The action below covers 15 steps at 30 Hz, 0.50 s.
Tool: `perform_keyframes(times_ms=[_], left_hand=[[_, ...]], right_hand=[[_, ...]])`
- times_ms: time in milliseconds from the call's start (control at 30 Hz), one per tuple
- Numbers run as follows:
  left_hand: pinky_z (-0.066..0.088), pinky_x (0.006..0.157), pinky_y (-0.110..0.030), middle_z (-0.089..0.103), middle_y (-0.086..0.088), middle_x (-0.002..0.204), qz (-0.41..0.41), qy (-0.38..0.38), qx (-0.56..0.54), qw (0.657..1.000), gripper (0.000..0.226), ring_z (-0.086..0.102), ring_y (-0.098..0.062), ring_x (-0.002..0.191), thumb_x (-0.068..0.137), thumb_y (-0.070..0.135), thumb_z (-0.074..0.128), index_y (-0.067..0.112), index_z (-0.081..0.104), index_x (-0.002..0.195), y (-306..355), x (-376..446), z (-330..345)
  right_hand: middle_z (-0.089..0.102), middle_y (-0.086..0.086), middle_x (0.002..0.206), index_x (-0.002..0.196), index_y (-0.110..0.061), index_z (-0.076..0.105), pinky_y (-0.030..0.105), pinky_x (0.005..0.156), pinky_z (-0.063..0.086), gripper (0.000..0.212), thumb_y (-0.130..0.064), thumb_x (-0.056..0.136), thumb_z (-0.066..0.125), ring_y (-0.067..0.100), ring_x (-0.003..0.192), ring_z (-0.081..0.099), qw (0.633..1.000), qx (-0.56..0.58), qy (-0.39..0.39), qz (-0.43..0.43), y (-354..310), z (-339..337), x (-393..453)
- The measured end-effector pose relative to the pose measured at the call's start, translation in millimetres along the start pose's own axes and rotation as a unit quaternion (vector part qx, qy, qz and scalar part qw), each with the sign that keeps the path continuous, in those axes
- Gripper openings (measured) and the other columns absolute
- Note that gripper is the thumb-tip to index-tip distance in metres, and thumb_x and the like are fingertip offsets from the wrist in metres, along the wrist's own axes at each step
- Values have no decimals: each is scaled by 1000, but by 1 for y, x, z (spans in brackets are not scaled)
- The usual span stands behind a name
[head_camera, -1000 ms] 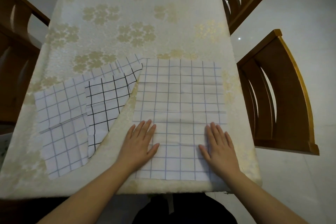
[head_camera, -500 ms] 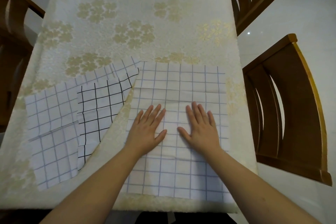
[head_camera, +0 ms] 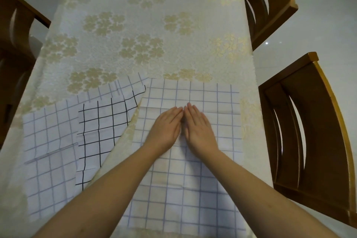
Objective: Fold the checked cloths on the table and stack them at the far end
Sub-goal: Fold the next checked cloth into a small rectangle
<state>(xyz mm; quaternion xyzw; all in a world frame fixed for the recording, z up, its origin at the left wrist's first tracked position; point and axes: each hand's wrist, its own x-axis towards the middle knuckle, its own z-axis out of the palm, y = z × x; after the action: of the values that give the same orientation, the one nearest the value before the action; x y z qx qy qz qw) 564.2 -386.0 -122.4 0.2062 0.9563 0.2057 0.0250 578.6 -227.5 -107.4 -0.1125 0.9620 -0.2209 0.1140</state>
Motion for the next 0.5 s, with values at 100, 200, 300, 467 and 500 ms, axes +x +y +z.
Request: perform_keyframes(times_ms=[100, 200, 300, 467, 500], left_hand=[[22, 118, -42, 30, 0, 159, -25, -55, 71, 996, 55, 24, -17, 147, 100, 35, 29, 19, 32, 152, -12, 1, 3], [8, 121, -41, 9, 5, 164, -52, -81, 109, 989, 63, 5, -14, 151, 98, 53, 26, 31, 13, 156, -26, -2, 1], [0, 121, -42, -5, 6, 165, -83, -95, 131, 983, 73, -7, -15, 151, 93, 66, 23, 36, 1, 156, -34, 0, -2], [-5, 120, -46, -10, 6, 164, -182, -67, 122, 973, 74, -8, -18, 151, 91, 70, 12, 38, -2, 155, -36, 7, 0], [-5, 120, -47, -9, 5, 164, -207, -55, 116, 970, 73, -6, -18, 151, 91, 69, 11, 37, -1, 155, -35, 9, 0]], right_hand=[[25, 5, 160, 152, -12, 31, 36, 119, 9, 59, -33, 98, 26, 20, 147, 24, 998, -68, -10, 4, 16, 9, 9], [6, 0, 163, 156, -23, 16, 41, 120, 2, 63, -49, 99, 23, 17, 151, 5, 994, -109, 3, 21, 41, 3, 12], [-13, -4, 163, 156, -32, -3, 40, 120, -7, 69, -61, 97, 17, 14, 149, -14, 991, -113, 6, 70, 65, -10, 15], [-13, 1, 163, 156, -29, -2, 42, 122, -3, 72, -65, 95, 11, 17, 149, -16, 986, -119, 14, 118, 90, -27, 21], [-13, 1, 164, 156, -29, -2, 42, 122, -3, 73, -65, 94, 10, 17, 149, -16, 986, -118, 15, 118, 90, -28, 21]])
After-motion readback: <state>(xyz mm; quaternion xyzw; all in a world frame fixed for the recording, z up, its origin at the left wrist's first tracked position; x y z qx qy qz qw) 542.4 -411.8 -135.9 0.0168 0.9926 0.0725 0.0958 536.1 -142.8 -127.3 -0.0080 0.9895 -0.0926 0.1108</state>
